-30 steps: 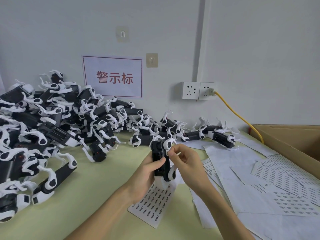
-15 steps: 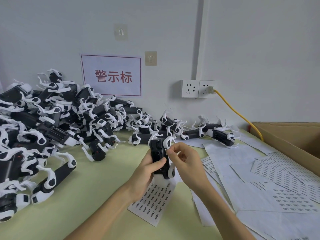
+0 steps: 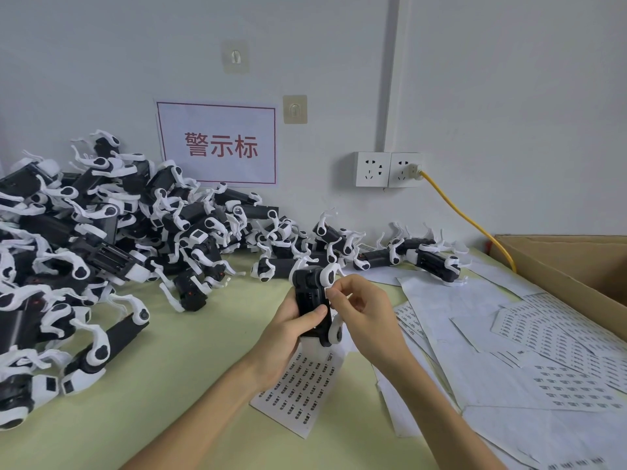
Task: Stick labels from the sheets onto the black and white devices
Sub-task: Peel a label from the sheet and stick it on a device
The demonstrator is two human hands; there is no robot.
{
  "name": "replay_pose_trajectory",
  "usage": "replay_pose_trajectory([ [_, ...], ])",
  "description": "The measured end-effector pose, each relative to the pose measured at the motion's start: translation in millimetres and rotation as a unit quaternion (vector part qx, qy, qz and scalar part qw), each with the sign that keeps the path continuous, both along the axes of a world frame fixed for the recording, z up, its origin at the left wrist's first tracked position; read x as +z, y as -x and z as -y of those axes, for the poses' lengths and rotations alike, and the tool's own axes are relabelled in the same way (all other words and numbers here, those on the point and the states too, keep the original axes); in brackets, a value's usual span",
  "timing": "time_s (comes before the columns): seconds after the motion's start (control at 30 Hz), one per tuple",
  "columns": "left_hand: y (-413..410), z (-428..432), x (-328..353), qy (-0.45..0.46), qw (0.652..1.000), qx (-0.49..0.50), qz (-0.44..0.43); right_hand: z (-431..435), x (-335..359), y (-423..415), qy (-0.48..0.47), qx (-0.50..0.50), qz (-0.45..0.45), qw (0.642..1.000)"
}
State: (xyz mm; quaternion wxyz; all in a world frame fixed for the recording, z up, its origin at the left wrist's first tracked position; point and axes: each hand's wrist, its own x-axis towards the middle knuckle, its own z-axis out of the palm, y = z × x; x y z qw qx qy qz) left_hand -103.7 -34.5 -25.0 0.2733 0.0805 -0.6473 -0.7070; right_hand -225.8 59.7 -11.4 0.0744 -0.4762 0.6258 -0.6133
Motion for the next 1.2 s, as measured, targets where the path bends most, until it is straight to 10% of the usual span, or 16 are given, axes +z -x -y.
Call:
replay_pose_trajectory([
  [0.6, -1.4, 2.4, -1.8, 0.034, 0.999, 0.029, 0.030, -1.0, -0.4, 3.9, -0.013, -0.009, 0.037, 0.999],
  [0.93, -5.0, 12.4, 9.4, -0.203, 0.979, -0.025, 0.000, -5.5, 2.7, -8.1, 0.006, 0.026, -0.027, 0.999],
  [1.2, -7.2, 15.9, 11.6, -0.217, 0.976, 0.031, -0.002, -2.5, -5.3, -14.2, -0.005, 0.070, -0.084, 0.994],
])
